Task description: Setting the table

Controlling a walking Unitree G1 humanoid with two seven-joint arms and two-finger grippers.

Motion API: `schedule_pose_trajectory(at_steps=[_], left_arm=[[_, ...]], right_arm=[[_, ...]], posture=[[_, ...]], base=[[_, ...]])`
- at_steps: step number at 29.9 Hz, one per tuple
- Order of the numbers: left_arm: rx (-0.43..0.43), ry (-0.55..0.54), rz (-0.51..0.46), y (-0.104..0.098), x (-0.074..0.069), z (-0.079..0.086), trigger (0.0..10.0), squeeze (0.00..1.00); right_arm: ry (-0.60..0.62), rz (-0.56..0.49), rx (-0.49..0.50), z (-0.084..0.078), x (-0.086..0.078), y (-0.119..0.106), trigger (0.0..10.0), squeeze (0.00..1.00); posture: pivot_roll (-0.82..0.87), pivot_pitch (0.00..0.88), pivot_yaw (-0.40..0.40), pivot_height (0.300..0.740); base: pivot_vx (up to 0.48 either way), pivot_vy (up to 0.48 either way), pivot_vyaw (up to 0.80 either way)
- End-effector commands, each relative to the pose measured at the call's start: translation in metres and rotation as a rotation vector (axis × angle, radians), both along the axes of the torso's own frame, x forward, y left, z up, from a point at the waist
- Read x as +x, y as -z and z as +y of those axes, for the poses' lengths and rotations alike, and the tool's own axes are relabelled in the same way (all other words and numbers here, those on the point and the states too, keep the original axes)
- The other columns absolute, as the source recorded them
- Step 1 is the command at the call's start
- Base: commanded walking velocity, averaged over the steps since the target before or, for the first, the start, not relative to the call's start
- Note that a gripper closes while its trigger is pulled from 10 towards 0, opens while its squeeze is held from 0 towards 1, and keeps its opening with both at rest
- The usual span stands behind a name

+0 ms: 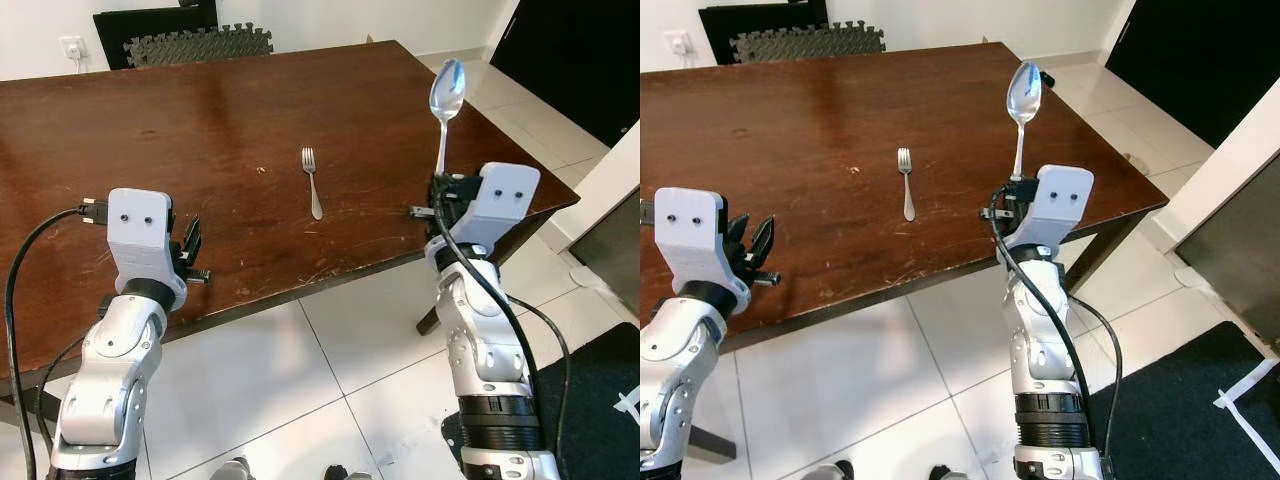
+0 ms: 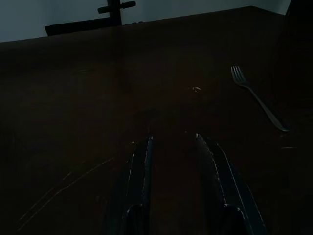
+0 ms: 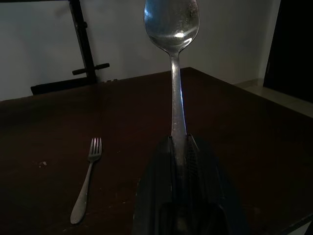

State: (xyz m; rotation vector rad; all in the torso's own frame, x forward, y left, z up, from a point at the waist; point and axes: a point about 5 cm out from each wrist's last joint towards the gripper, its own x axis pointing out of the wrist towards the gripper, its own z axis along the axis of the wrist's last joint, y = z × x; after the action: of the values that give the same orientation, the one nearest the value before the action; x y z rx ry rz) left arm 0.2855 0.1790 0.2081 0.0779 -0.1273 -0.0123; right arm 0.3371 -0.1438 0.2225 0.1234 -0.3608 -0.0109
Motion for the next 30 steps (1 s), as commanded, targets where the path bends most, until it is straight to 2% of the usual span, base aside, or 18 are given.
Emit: schedule_pose_trajectory(at_steps=[1,30], left_arm=[[-0.002,0.009,0.016,0.0056,0.0014,-0.0033,10.0,0.00],[0.005,0.021,0.028,0.0127,0.0028,-0.0045,10.0,0.00]], right_arm=[[0.011,0.014,-0.003,-0.0036,-0.0015,0.0031,10.0,0.00],[0.010,0.023,0.000,-0.0023,-0.0024,0.0061,10.0,0.00]], posture=[[0.11,0.084,-0.006,0.740],[0.10,0.072,0.001,0.740]], base=[[0.000,0.000,0.00],[0.000,0.000,0.00]])
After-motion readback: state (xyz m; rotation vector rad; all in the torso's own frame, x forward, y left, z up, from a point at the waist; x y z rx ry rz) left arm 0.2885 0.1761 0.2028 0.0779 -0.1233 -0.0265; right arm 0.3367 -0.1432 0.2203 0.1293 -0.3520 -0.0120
